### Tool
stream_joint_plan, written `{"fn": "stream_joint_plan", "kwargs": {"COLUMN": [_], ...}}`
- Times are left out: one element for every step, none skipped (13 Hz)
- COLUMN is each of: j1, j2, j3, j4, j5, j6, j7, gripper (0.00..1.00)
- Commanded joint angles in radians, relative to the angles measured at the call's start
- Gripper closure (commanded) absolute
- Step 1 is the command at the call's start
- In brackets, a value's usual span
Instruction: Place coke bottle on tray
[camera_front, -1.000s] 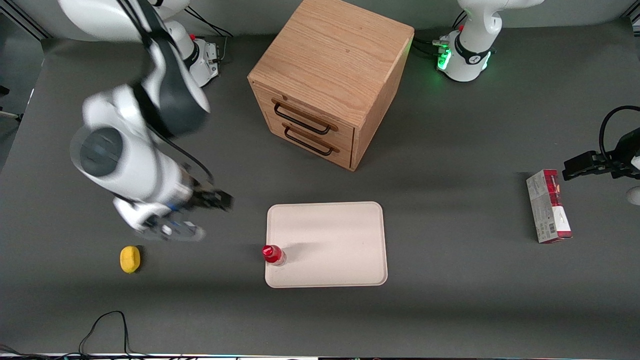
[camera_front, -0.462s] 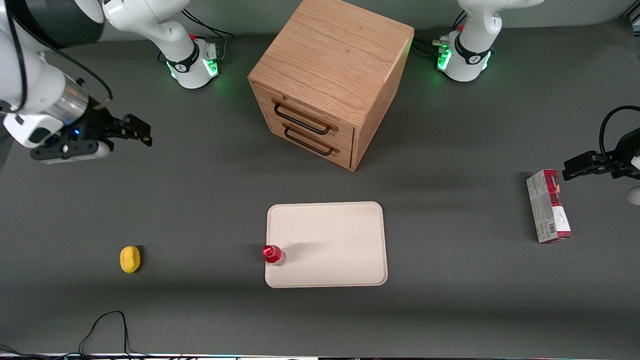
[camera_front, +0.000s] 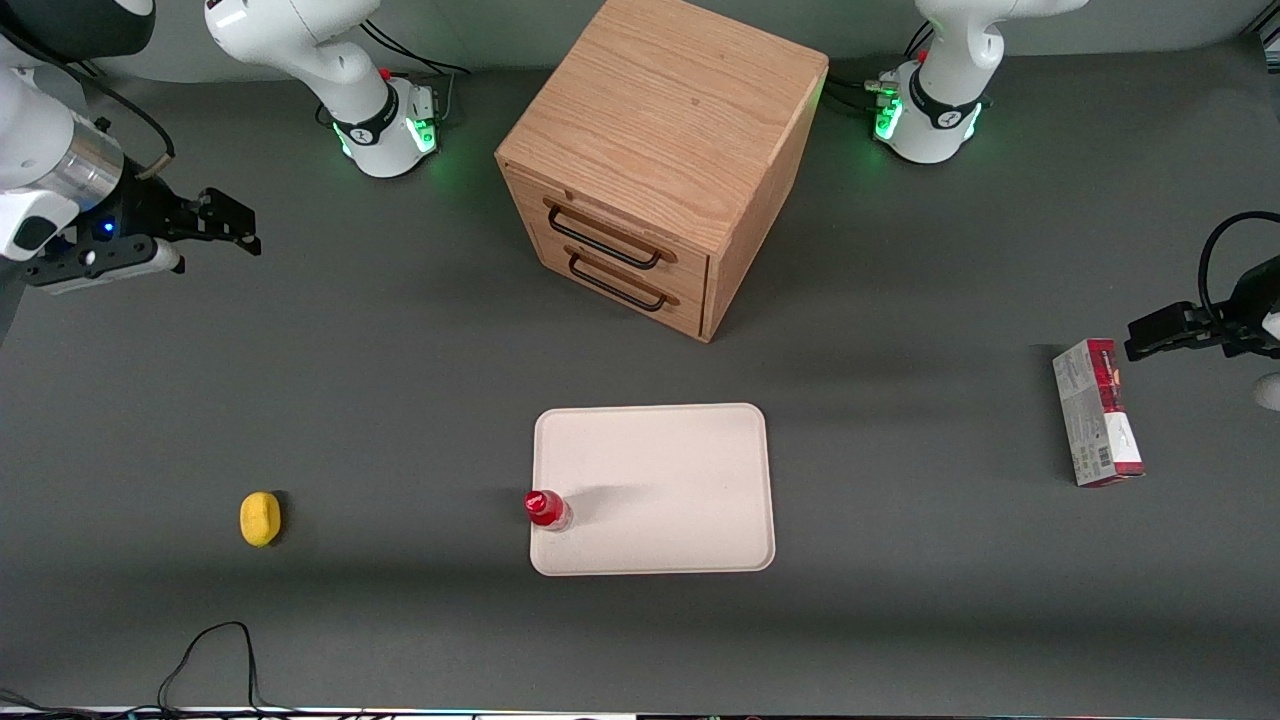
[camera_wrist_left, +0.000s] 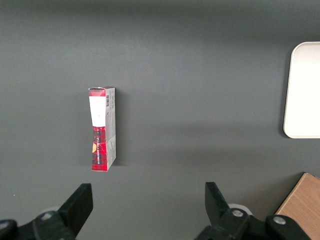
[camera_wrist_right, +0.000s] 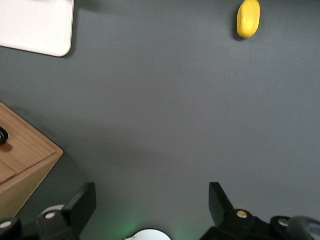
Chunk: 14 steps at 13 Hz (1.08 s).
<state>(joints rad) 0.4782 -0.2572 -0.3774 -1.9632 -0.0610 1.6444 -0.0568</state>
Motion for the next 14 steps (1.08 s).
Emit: {"fn": "stream_joint_plan", "kwargs": {"j1": [-0.117,-0.257,-0.358,-0.412,-0.438,-0.455,-0.448,-0.444,-0.443,-0.443,-0.438,-0.435,-0.426,-0.420], "j2": [0.021,0.048,0.074,0.088,0.129,0.156,0.176,0.191,0.203,0.211,0.213,0.211,0.213,0.214], "j3": [0.067,0.204,0.300,0.337,0.347,0.359,0.364,0.367,0.367,0.368,0.367,0.364,0.362,0.361], "j4": [0.010,0.039,0.065,0.093,0.148,0.174,0.205,0.222,0.240,0.245,0.245,0.244,0.244,0.245], "j5": [-0.014,0.025,0.064,0.069,0.070,0.072,0.072,0.072,0.072,0.073,0.093,0.124,0.128,0.129], "j6": [-0.024,-0.043,-0.047,-0.064,-0.104,-0.109,-0.109,-0.110,-0.110,-0.109,-0.109,-0.107,-0.107,-0.107], "j7": [0.028,0.006,-0.021,-0.044,-0.098,-0.098,-0.098,-0.095,-0.097,-0.095,-0.089,-0.089,-0.087,-0.086], "gripper": [0.00,0.00,0.00,0.00,0.00,0.00,0.00,0.00,0.00,0.00,0.00,0.00,0.00,0.00]}}
